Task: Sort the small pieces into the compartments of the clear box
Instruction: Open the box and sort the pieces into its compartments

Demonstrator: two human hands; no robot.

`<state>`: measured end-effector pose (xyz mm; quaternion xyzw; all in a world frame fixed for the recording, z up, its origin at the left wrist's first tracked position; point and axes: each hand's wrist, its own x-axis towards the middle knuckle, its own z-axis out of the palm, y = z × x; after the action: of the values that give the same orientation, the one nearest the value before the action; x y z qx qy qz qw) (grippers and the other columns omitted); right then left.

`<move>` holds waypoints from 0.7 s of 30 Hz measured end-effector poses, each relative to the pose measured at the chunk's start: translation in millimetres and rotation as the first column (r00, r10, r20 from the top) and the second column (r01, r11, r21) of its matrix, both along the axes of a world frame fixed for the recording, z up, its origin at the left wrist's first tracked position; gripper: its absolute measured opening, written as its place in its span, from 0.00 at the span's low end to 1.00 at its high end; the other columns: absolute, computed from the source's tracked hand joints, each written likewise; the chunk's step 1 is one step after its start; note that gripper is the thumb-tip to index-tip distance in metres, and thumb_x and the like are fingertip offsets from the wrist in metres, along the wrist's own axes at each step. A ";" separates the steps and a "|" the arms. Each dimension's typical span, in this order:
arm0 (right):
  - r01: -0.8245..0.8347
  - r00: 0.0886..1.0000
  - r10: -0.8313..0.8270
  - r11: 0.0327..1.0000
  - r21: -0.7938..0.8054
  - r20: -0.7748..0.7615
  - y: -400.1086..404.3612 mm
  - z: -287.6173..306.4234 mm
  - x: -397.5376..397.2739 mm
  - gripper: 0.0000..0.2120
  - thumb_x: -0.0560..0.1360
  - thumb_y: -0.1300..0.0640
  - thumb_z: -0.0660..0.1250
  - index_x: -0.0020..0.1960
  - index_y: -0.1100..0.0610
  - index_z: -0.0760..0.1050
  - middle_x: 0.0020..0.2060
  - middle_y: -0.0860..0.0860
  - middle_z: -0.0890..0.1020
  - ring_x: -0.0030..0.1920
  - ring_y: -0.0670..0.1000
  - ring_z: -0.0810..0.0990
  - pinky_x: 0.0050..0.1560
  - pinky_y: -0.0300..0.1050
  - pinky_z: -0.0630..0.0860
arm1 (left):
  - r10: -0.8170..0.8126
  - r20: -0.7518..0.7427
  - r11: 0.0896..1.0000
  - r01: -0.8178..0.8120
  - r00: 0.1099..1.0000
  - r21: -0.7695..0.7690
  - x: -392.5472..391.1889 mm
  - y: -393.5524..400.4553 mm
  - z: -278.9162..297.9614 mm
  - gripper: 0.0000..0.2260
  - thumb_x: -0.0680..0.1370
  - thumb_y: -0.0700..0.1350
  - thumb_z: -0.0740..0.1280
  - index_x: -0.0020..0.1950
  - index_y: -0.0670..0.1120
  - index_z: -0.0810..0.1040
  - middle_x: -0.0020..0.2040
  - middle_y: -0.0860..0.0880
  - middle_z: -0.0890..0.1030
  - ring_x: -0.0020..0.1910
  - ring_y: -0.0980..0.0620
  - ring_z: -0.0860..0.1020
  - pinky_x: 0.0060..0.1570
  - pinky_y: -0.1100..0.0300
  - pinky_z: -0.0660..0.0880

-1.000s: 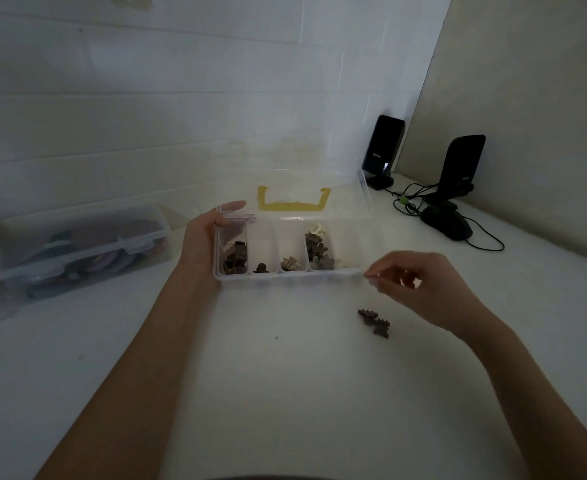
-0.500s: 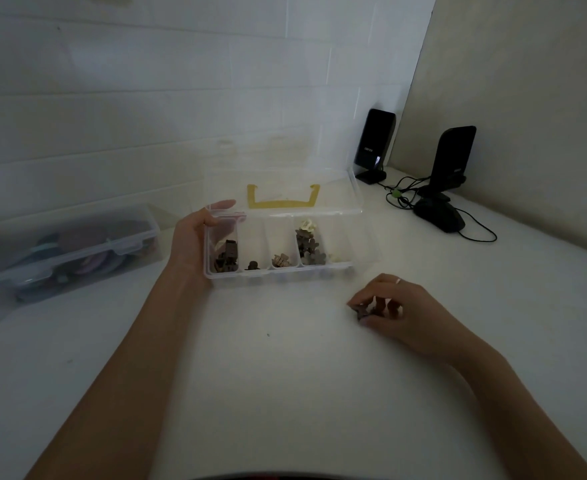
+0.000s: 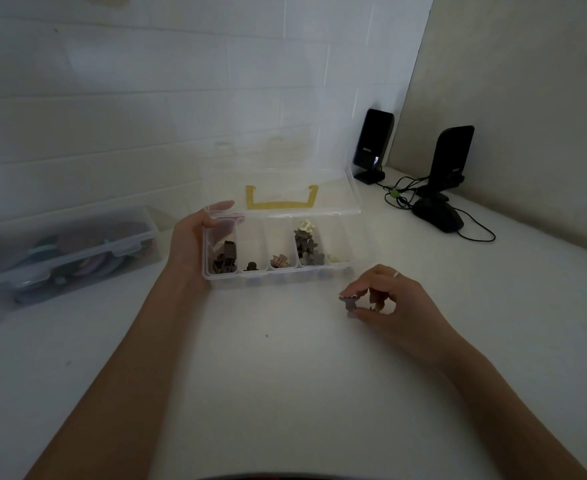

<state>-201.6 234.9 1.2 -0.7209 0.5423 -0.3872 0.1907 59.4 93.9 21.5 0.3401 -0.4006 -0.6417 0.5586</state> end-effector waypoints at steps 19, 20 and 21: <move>0.008 0.999 -0.018 0.980 -0.197 -0.048 -21.0 22.0 37.4 0.12 0.72 0.64 0.71 0.48 0.47 0.78 0.46 0.39 0.79 0.43 0.43 0.76 0.38 0.30 0.69 | -0.048 0.007 0.999 0.049 0.999 -0.022 4.2 -0.7 0.2 0.22 0.64 0.41 0.58 0.56 0.43 0.78 0.48 0.41 0.81 0.46 0.46 0.78 0.44 0.56 0.77; 0.029 0.999 -0.036 0.978 -0.207 -0.030 -22.8 22.7 37.6 0.12 0.71 0.64 0.71 0.49 0.47 0.78 0.46 0.39 0.79 0.43 0.44 0.76 0.38 0.31 0.69 | -0.048 0.002 0.999 0.048 0.999 -0.022 4.1 -0.5 0.5 0.22 0.64 0.41 0.58 0.56 0.43 0.78 0.48 0.41 0.81 0.46 0.46 0.78 0.45 0.56 0.76; 0.052 0.998 -0.056 0.975 -0.218 -0.013 -24.5 23.2 37.1 0.12 0.71 0.64 0.71 0.48 0.48 0.77 0.45 0.39 0.79 0.42 0.45 0.76 0.38 0.31 0.69 | -0.050 -0.003 0.999 0.050 0.999 -0.022 4.0 -0.3 1.1 0.22 0.63 0.41 0.58 0.55 0.43 0.78 0.48 0.41 0.80 0.46 0.46 0.78 0.45 0.55 0.76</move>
<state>-164.5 210.3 24.4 -0.7261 0.5179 -0.4422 0.0949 63.4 93.6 22.6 0.3229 -0.4149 -0.6517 0.5467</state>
